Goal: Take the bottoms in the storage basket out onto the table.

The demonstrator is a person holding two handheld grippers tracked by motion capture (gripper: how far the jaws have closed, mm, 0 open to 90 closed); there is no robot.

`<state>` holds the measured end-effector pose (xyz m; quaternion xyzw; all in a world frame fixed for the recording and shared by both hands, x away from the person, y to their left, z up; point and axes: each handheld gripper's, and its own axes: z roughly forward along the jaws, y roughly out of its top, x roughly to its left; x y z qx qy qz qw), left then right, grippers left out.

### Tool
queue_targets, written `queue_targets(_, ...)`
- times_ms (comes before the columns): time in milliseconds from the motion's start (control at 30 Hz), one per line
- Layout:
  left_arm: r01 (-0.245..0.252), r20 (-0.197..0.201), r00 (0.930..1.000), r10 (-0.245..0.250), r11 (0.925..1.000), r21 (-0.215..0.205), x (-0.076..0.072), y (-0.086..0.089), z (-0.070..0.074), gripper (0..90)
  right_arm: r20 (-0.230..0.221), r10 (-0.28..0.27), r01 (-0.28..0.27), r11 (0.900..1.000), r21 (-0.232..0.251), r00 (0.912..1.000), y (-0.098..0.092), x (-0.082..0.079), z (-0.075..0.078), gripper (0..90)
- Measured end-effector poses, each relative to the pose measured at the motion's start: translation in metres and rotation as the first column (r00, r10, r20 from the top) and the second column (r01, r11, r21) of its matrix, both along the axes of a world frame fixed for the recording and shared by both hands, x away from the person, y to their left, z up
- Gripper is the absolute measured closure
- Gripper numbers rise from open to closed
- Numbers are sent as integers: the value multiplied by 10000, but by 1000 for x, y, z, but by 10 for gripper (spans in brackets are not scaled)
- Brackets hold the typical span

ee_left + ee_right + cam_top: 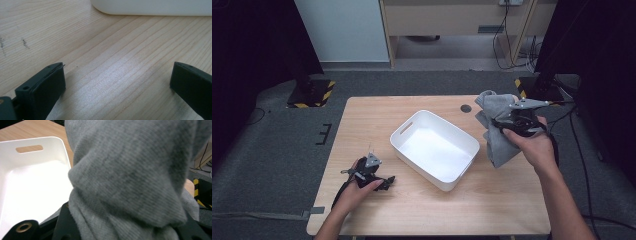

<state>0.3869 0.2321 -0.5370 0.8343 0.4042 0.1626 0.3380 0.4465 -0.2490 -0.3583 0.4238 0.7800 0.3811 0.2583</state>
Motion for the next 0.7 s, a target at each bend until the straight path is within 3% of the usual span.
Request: queue_targets(700,-1,0,10000,1,10000,2,0,0,0,0,-266,-348,351,9994,81,9990,-18,-1,-15,540)
